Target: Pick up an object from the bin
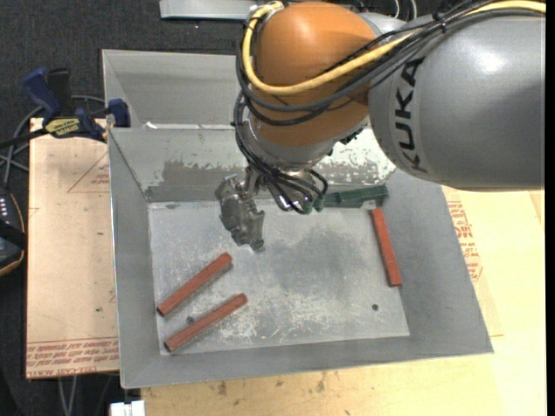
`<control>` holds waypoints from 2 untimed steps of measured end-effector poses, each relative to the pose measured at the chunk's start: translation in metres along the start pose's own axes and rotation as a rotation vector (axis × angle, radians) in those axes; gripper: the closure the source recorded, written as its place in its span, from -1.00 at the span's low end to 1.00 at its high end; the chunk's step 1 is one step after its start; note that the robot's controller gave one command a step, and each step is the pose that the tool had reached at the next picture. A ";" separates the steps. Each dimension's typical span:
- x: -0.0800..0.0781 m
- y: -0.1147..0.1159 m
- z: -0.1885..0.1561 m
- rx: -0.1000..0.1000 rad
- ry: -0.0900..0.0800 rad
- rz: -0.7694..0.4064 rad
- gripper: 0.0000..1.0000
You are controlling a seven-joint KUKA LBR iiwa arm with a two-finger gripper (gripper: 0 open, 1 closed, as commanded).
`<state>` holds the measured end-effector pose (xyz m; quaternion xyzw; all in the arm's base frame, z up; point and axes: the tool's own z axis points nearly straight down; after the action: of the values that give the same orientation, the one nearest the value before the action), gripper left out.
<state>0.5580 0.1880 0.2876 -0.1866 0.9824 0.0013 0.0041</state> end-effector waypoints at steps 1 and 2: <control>-0.031 0.039 0.097 -0.002 0.014 0.021 1.00; -0.032 0.037 0.092 0.000 0.007 0.026 -1.00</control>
Offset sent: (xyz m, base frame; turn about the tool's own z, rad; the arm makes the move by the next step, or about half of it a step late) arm 0.0164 0.0456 -0.0911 0.0261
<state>0.5747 0.2343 0.1961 -0.1739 0.9848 0.0008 0.0008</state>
